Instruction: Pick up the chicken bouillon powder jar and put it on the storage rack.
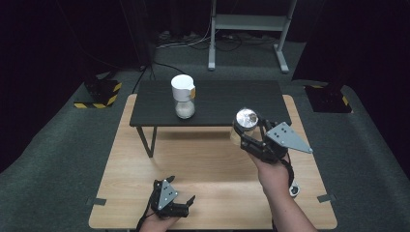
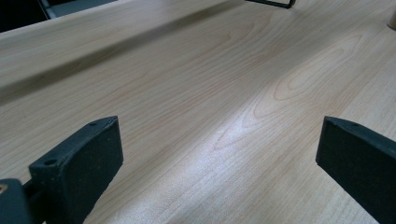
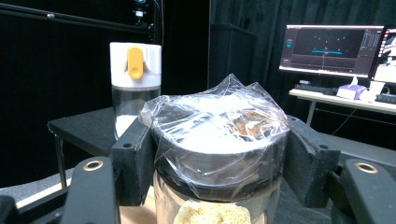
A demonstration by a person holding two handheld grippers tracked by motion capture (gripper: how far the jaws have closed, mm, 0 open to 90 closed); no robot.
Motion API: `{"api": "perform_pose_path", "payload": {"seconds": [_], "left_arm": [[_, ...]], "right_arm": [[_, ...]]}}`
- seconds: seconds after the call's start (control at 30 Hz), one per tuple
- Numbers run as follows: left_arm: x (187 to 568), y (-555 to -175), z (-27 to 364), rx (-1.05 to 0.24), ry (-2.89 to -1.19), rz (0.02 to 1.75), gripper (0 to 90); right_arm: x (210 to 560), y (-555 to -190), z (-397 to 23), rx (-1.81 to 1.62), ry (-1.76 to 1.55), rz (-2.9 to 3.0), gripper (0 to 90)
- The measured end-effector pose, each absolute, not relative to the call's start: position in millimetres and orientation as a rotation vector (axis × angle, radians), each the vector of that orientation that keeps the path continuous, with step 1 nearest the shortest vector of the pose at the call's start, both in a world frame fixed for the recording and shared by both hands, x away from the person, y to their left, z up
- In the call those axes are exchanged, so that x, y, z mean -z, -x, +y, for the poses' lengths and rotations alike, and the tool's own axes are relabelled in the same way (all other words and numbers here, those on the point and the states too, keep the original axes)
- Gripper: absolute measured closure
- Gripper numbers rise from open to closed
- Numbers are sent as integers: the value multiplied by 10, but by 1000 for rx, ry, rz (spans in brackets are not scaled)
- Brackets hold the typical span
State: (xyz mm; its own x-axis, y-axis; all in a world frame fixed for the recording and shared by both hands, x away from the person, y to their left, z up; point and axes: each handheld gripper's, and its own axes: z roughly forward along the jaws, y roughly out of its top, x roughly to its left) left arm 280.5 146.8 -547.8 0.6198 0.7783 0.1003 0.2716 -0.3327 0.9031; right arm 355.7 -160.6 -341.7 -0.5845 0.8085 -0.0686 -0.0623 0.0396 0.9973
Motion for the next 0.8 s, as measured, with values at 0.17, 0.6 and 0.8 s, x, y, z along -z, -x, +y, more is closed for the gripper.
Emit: {"api": "perform_pose_path", "payload": {"seconds": [0.17, 0.6, 0.8], "left_arm": [[5478, -2805, 1474, -665, -1882, 843, 9], [5477, -2799, 1476, -670, -1882, 837, 10], [5478, -2794, 1474, -676, -1877, 838, 10]], "right_arm": [[3345, -3594, -1592, -1626, -774, 1635, 344], [3273, -3677, -1545, -1619, -783, 1632, 345], [3249, -3715, -1513, -1618, -782, 1631, 344]]}}
